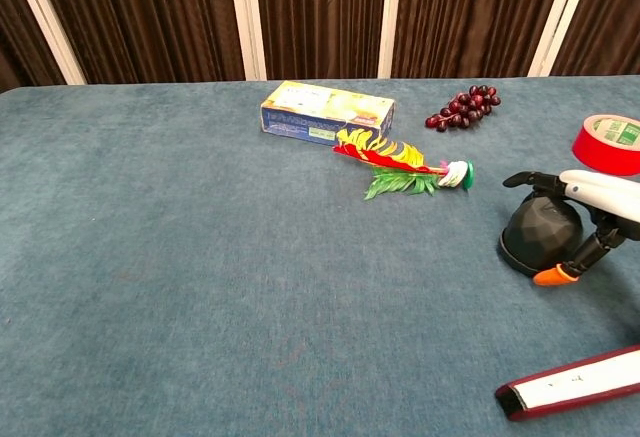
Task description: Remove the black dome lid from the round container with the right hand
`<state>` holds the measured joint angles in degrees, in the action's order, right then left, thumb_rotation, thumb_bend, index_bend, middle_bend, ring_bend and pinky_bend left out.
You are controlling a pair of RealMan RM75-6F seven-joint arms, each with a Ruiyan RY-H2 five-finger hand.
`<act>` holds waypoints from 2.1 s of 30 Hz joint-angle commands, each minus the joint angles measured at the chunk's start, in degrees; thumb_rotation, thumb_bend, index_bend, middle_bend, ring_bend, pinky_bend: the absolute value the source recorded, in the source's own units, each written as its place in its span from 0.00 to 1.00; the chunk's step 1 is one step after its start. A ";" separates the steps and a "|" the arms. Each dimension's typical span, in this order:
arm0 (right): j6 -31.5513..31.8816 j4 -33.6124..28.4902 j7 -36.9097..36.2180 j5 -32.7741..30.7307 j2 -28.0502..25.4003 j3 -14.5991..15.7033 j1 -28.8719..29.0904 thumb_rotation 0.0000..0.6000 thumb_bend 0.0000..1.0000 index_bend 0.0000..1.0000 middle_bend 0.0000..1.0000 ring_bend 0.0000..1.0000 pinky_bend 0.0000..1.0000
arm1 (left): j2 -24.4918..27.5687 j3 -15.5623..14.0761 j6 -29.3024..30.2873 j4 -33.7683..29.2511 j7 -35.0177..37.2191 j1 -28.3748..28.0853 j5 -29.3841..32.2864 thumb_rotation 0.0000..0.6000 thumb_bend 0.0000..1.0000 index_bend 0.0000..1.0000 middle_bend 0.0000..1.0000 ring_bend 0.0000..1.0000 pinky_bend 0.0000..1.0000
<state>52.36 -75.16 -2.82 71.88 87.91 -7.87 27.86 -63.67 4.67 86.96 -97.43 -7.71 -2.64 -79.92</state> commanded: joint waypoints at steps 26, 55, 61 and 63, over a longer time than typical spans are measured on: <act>3.60 -0.73 -2.81 3.04 -0.52 0.46 -0.28 1.00 0.14 0.30 0.41 0.12 0.00 | -0.45 -0.32 -0.34 0.01 -1.33 -0.17 0.05 1.00 0.31 0.17 0.00 0.00 0.09; 2.78 -13.30 3.27 0.20 -4.69 -4.05 4.21 1.00 0.14 0.38 0.42 0.13 0.00 | 0.14 -0.17 -0.40 -0.14 -0.24 -0.12 0.30 1.00 0.31 0.18 0.00 0.00 0.09; -0.44 -21.62 -8.82 -2.34 -8.56 -10.91 6.47 1.00 0.14 0.39 0.43 0.14 0.00 | 0.20 -0.18 -0.48 -0.14 -0.14 -0.14 0.32 1.00 0.31 0.18 0.00 0.00 0.09; -1.86 -23.65 -15.45 -2.20 -9.91 -12.97 6.74 1.00 0.14 0.40 0.43 0.15 0.00 | 0.22 -0.18 -0.50 -0.15 -0.08 -0.15 0.32 1.00 0.31 0.18 0.00 0.00 0.09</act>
<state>53.13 -94.19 -8.47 70.64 80.78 -16.44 33.35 -63.45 4.49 86.46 -97.59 -7.79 -2.78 -79.60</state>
